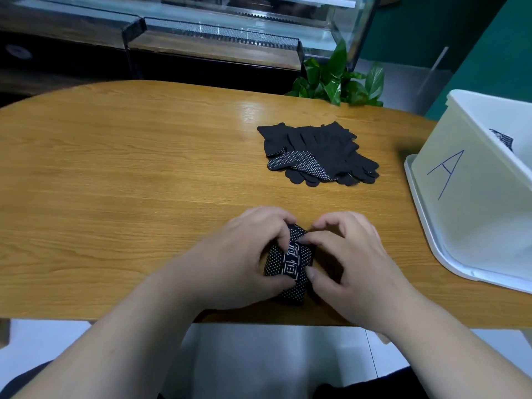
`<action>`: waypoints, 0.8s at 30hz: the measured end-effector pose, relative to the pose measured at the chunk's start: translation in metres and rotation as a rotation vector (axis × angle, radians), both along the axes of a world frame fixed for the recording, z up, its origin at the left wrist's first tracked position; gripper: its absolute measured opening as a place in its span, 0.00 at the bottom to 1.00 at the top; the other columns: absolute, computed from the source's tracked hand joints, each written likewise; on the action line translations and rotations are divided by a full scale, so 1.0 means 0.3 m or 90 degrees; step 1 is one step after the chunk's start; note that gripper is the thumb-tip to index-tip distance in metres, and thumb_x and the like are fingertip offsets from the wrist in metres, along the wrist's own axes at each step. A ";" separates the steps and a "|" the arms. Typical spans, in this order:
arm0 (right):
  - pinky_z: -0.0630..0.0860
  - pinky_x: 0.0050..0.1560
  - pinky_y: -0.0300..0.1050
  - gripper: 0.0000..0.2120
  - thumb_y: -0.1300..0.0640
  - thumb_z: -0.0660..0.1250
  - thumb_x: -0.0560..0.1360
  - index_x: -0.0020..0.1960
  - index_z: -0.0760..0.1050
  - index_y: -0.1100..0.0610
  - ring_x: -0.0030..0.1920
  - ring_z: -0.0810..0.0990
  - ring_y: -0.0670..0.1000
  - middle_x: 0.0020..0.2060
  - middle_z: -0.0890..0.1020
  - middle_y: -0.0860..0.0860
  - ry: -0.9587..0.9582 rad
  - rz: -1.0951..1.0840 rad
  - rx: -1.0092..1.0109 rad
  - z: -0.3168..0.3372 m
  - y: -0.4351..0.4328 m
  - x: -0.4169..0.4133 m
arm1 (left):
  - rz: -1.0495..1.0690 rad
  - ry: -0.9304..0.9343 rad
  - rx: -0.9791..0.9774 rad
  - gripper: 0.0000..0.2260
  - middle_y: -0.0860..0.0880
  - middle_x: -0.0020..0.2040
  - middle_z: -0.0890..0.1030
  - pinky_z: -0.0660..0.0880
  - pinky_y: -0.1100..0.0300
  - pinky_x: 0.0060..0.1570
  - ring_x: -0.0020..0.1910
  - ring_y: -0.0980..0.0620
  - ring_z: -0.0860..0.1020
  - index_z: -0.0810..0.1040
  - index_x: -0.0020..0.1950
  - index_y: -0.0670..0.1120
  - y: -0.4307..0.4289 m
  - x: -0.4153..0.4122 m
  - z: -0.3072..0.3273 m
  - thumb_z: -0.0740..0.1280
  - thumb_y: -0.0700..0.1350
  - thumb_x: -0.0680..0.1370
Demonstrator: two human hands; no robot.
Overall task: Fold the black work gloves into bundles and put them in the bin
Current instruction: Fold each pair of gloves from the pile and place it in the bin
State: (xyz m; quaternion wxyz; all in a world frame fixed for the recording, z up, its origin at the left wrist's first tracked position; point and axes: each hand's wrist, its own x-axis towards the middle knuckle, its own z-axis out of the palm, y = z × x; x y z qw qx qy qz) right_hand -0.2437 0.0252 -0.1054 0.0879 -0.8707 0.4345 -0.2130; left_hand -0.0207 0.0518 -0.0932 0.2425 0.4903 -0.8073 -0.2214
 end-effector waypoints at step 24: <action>0.62 0.57 0.34 0.13 0.37 0.61 0.73 0.51 0.78 0.41 0.58 0.68 0.38 0.47 0.75 0.34 0.067 0.058 0.181 0.076 -0.012 -0.044 | 0.121 -0.207 0.175 0.08 0.58 0.46 0.72 0.72 0.58 0.48 0.44 0.61 0.71 0.70 0.44 0.55 0.005 0.005 0.076 0.66 0.57 0.72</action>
